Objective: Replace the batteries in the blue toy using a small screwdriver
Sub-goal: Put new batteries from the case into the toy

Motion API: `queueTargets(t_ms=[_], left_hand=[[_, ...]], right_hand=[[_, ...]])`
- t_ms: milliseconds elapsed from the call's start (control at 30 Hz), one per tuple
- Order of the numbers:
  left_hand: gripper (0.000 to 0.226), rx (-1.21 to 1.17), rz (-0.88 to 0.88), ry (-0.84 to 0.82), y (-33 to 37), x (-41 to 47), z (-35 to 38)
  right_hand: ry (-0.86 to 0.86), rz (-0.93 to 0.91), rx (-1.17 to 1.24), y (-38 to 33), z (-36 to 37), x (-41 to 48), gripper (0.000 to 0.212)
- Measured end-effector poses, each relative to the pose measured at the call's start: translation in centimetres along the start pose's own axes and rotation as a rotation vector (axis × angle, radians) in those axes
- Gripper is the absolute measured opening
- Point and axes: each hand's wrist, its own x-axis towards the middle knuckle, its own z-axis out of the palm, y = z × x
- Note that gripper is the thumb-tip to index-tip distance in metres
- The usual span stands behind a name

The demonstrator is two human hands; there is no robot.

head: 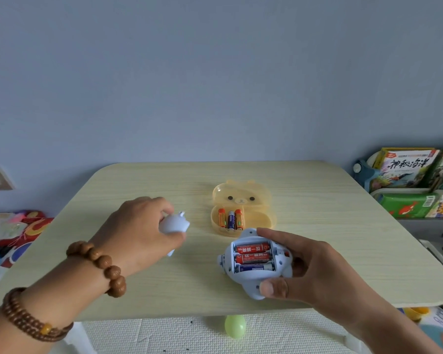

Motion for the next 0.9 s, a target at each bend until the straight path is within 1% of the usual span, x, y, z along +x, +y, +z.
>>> queueTargets(t_ms=[67, 100, 167, 233, 300, 400, 633, 800, 900], left_hand=[[0.042, -0.226, 0.124, 0.097, 1.0, -0.4, -0.2], [0.043, -0.342, 0.204, 0.094, 1.7, -0.6, -0.3], [0.047, -0.514, 0.365, 0.023, 3.4, -1.2, -0.2], [0.049, -0.553, 0.492, -0.015, 4.8, -1.7, 0.4], [0.051, -0.532, 0.560, -0.024, 5.6, -1.8, 1.1], [0.053, -0.540, 0.582, -0.040, 5.6, -1.7, 1.9], [0.052, -0.481, 0.564, -0.056, 5.1, -1.8, 2.2], [0.055, -0.443, 0.579, -0.075, 5.4, -1.8, 2.1], [0.055, -0.430, 0.599, -0.090, 5.3, -1.7, 2.1]], right_hand=[[-0.002, 0.001, 0.009, 0.0, 0.0, 0.0, 0.073], [-0.003, 0.000, 0.011, -0.1, 0.1, 0.0, 0.073], [-0.002, 0.002, 0.010, -0.1, 0.1, 0.1, 0.073], [0.006, 0.006, 0.018, -0.1, 0.1, 0.1, 0.073], [0.008, 0.007, 0.015, -0.1, 0.2, 0.0, 0.072], [0.023, 0.009, 0.014, -0.2, 0.2, 0.0, 0.071], [0.024, 0.011, 0.033, -0.4, 0.2, 0.0, 0.070], [0.022, -0.015, 0.015, -0.8, 0.3, -0.2, 0.062], [0.014, -0.018, 0.020, -0.9, 0.3, -0.1, 0.062]])
